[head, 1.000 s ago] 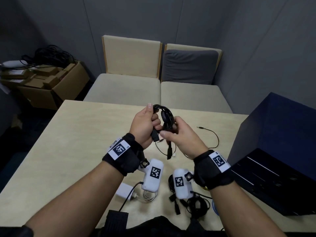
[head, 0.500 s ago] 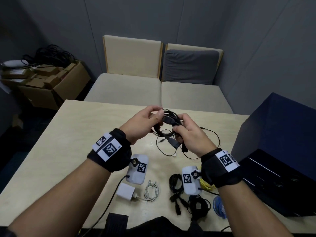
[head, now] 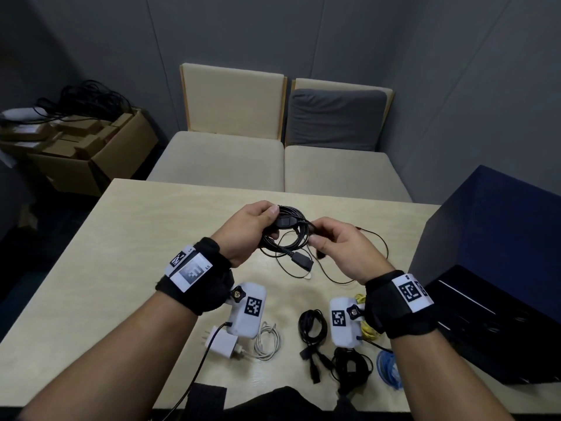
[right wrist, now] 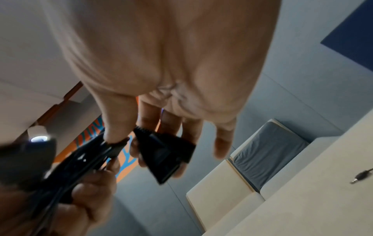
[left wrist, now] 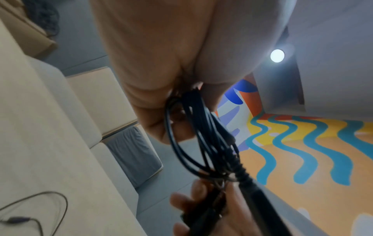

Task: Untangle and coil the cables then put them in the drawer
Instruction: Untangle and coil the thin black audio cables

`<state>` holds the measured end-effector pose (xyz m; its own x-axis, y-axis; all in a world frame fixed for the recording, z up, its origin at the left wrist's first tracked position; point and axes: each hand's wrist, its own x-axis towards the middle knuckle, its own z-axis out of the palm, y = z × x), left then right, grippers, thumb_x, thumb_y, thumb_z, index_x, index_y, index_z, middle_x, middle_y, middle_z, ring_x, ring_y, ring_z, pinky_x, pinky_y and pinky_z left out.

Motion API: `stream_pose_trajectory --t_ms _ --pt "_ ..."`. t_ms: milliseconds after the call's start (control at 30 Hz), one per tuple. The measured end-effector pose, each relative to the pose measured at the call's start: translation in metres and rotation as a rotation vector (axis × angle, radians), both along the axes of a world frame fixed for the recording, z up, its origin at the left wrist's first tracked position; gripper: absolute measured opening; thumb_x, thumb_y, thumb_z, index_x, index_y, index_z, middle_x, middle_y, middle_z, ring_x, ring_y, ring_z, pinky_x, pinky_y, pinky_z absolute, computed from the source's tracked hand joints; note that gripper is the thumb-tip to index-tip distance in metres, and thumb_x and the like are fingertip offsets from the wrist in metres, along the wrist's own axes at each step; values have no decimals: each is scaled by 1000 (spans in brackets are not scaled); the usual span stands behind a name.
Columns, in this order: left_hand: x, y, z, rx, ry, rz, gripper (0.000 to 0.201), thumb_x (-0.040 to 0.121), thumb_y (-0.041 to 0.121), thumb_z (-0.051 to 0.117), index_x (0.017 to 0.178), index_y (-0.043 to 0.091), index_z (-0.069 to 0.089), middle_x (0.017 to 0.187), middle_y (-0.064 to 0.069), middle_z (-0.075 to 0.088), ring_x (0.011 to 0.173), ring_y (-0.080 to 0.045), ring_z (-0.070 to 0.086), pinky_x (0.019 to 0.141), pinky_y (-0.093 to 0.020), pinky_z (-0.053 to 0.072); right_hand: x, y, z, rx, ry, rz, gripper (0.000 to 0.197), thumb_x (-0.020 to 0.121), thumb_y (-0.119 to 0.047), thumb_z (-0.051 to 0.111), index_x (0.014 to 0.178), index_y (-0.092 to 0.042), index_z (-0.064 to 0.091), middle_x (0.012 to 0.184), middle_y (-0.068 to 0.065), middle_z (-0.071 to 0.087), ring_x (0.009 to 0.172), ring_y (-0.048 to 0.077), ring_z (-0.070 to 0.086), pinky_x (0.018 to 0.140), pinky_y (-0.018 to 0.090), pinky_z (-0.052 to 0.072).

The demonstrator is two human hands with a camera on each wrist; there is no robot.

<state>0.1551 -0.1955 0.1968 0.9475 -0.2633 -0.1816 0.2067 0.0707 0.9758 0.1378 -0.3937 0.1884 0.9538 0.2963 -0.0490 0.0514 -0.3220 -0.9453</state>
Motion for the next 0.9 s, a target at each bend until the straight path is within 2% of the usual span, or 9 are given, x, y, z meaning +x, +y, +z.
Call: stream_pose_trajectory --t_ms 100,167,200,267,333,433,567,733,900 --pt "-3 2 -6 -38 35 4 22 102 16 39 87 12 55 88 -4 63 62 -13 50 55 -19 43 -1 -5 -2 -11 9 10 20 92 -9 61 105 -24 63 100 -7 65 81 -3 58 73 19 46" --pt "-5 1 -12 -38 49 -1 19 102 15 41 91 11 56 92 -6 64 62 -12 51 54 -17 45 -1 -7 -4 -41 -20 -56 21 90 -18 65 109 -27 63 113 -9 64 102 1 58 81 19 45" --pt "-6 0 -14 -39 54 -1 18 101 14 41 93 10 56 93 -7 64 62 -12 51 54 -16 45 0 -7 -4 -39 -40 -119 19 90 -20 66 108 -26 63 112 -8 64 104 6 58 84 21 47" --pt "-8 -1 -19 -38 56 3 17 101 14 41 95 9 56 93 -7 64 61 -11 52 55 -16 45 0 -5 -3 -38 -72 -235 15 89 -22 67 103 -22 64 103 -6 66 90 9 60 79 21 47" --pt "-9 -3 -22 -32 51 -5 17 101 14 42 95 9 56 90 -5 64 60 -10 53 56 -16 46 -1 -2 -3 -75 -47 -225 15 88 -26 67 103 -21 66 95 -5 68 76 5 58 70 17 46" --pt "-10 -4 -27 -17 34 -48 17 101 13 42 93 10 57 83 -3 61 61 -9 53 57 -17 44 -2 5 -7 -143 22 -66 21 88 -26 67 109 -23 66 98 -4 69 72 7 57 67 20 42" --pt "-13 -6 -40 27 52 -50 15 99 13 46 102 3 57 85 -6 61 62 -12 54 57 -19 47 -5 12 -21 -108 81 -62 7 88 -16 66 95 -17 64 87 11 69 67 14 56 57 29 44" --pt "-19 4 -63 91 86 -7 20 92 10 59 111 5 57 85 -8 62 68 -12 58 62 -19 48 -13 21 -41 -60 141 -145 5 90 -9 62 89 -15 63 71 2 61 51 8 47 50 24 41" --pt "-28 26 -86 214 105 57 22 84 2 69 104 10 62 70 -5 55 56 -13 58 56 -24 52 -16 38 -67 -103 232 -111 7 91 -11 62 96 -5 63 71 0 59 52 8 49 53 24 44"
